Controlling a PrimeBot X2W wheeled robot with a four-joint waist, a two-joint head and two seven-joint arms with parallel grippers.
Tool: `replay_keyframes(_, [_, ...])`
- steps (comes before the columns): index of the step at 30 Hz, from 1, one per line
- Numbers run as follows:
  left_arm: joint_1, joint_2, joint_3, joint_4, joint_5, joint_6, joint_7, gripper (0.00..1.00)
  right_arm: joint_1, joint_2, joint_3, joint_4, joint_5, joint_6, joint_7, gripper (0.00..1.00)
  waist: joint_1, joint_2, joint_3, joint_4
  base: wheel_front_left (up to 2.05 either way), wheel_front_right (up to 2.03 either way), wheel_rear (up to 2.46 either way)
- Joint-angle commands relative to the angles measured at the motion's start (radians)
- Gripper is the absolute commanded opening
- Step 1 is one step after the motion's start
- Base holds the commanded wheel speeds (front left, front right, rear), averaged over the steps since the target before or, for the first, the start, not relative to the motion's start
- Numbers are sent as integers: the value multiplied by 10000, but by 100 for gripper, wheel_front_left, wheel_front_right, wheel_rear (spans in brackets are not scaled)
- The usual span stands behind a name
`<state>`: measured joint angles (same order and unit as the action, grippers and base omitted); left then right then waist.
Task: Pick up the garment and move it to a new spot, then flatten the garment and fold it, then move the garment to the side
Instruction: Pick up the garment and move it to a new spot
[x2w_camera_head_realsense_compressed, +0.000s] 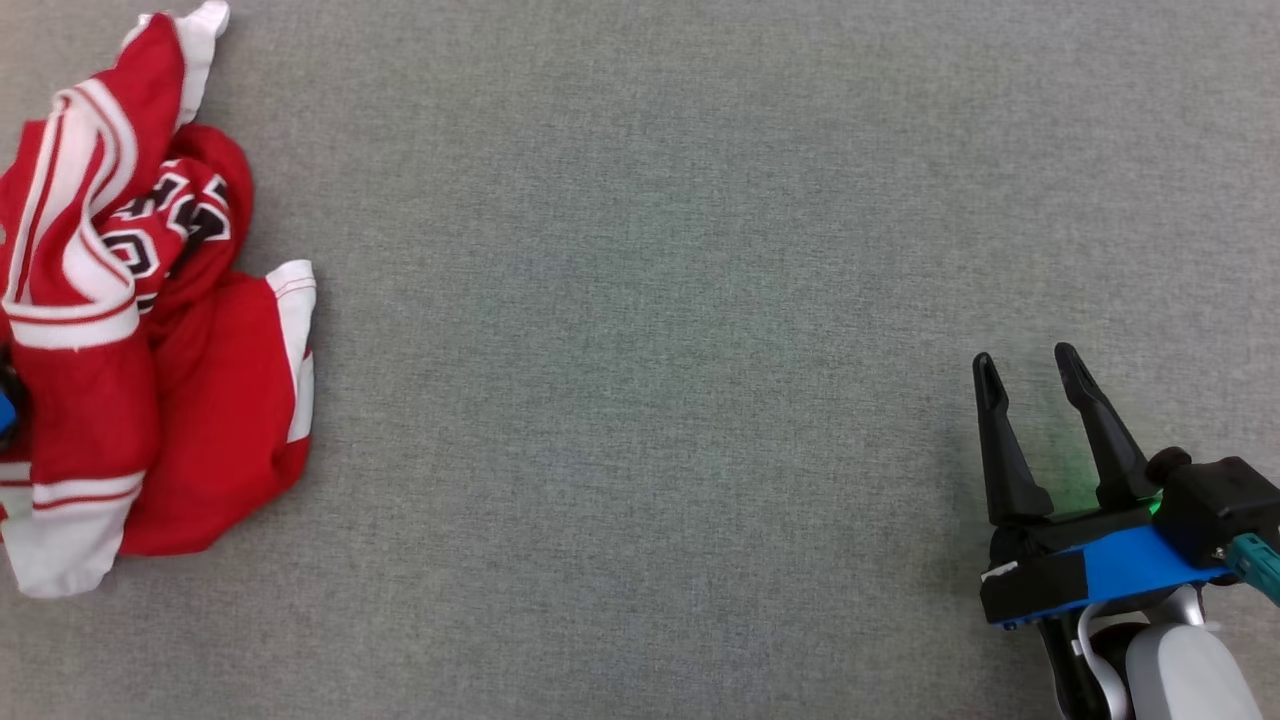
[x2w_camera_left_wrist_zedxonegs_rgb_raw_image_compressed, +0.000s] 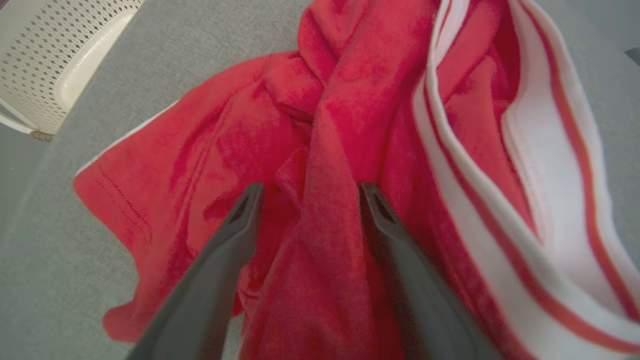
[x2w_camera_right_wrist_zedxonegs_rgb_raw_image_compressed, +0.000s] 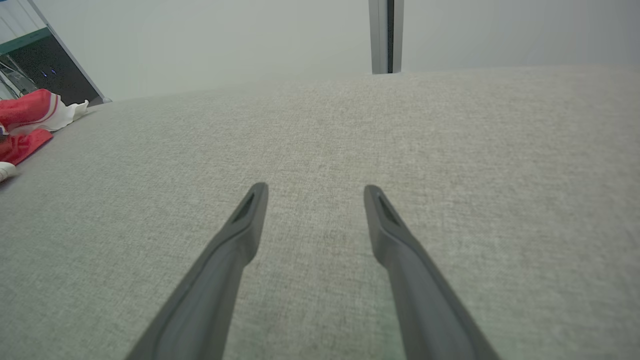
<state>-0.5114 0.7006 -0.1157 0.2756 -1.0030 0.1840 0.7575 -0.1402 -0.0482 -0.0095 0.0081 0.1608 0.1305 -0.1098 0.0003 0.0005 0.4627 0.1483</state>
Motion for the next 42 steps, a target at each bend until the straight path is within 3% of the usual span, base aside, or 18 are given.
replay_keyframes(1, [305,3,-23,-22,-65,257,225,100,-183,-41,-16,-73,10,5,-36,100,-3,-5,16,-89,0,0,0])
replay_keyframes(3, [528,-19,-29,23,-192,450,497,100,-187,-39,-5,-38,46,5,-57,100,-3,-5,4,-154,0,0,0])
replay_keyframes(4, [645,-29,-61,36,-236,511,630,77,-169,-39,18,-6,59,5,-71,100,-3,-5,-20,-187,0,0,0])
replay_keyframes(6, [870,-10,-135,6,-269,547,793,5,-133,-41,59,63,97,3,-76,100,-3,-5,-114,-252,0,0,0])
replay_keyframes(7, [971,-27,-156,-77,-264,583,802,0,-109,-39,75,106,129,5,-96,100,-3,-5,-183,-274,0,0,0])
replay_keyframes(19, [695,797,-59,-1476,309,53,258,0,281,-39,218,750,615,5,-477,100,-3,-5,-1775,-278,0,0,0])
replay_keyframes(27, [-601,1356,-477,-2707,841,-657,488,0,587,-41,456,1454,1126,5,-859,100,-3,-5,-3126,-421,0,0,0])
replay_keyframes(33, [-2023,950,-1245,-3543,1098,-1013,915,0,780,-40,444,1746,1323,5,-1042,100,-3,-5,-3700,-707,0,0,0])
replay_keyframes(42, [-4034,-300,-2285,-3550,1425,-1607,892,0,775,-41,626,1956,1521,5,-1183,100,-3,-5,-3945,-1532,0,0,0])
